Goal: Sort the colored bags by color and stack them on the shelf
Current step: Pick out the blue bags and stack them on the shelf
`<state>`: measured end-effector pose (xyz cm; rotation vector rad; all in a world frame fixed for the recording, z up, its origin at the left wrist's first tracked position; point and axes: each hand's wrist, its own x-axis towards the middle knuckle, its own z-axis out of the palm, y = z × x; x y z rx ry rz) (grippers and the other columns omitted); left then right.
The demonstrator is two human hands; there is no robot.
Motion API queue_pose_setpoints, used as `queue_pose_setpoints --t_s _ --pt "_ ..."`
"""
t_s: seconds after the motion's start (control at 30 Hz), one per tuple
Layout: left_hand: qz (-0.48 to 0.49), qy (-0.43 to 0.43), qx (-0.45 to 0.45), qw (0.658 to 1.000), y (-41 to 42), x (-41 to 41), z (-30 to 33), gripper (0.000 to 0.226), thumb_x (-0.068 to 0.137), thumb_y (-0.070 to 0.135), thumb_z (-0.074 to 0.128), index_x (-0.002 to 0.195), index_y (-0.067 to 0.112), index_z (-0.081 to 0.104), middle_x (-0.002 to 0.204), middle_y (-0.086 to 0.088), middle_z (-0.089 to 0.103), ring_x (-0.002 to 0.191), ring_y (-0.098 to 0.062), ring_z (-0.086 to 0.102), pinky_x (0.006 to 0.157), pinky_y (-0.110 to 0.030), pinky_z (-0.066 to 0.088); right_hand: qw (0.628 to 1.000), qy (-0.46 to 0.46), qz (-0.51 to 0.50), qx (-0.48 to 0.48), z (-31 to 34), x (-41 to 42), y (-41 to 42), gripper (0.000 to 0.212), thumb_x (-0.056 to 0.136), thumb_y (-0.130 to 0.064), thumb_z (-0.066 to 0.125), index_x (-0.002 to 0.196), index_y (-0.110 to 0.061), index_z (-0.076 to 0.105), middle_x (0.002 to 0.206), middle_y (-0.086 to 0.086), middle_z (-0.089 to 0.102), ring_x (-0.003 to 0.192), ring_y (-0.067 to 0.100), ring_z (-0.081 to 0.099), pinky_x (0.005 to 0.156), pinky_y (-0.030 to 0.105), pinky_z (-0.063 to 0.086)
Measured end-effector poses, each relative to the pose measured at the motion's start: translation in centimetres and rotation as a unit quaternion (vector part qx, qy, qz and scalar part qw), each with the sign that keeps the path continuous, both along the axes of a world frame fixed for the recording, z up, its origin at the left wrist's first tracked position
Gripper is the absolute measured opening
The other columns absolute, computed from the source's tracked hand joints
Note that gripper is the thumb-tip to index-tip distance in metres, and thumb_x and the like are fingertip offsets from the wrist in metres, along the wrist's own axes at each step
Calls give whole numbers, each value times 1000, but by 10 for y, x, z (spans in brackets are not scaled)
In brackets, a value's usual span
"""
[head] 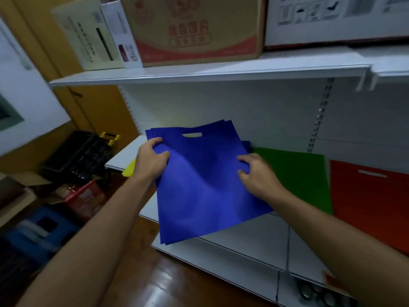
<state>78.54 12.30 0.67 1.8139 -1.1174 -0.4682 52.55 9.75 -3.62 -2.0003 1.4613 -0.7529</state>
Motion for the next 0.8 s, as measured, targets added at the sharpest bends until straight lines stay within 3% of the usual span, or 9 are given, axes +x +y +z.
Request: queue_pose_setpoints --t_s 0.1,0.2,0.4,0.63,0.8 --pt "48 -1 9 999 -10 58 -12 50 80 16 69 128 22 57 127 -4 59 108 -24 61 91 -46 54 1000 10 24 14 -11 59 -26 47 97 -18 54 143 -12 45 144 4 39 126 22 46 104 29 39" --pt "93 6 17 995 -27 106 -25 48 79 23 75 125 21 60 130 -6 58 110 -26 61 91 -45 54 998 15 56 19 -23 114 -57 44 96 -16 53 139 -9 48 140 7 43 124 25 49 104 38 42" --pt "126 -9 68 990 -68 184 -34 52 87 19 67 137 17 51 144 -9 44 121 -27 52 95 -46 52 994 -19 99 33 -32 203 -121 39 97 -12 53 135 -4 53 138 13 49 125 27 50 104 31 39" --pt "71 -21 97 993 -142 230 -45 51 89 13 63 138 16 49 139 -2 44 95 -17 57 68 -28 51 996 -32 62 61 -40 240 -165 42 94 -7 52 136 -6 52 140 12 48 128 26 48 106 29 36" --pt "-38 3 91 995 -211 205 -66 49 81 13 68 129 14 57 129 -10 57 108 -29 59 92 -48 52 995 -32 -59 73 -54 204 -176 48 95 -9 52 142 -11 45 143 9 41 128 25 46 107 29 36"
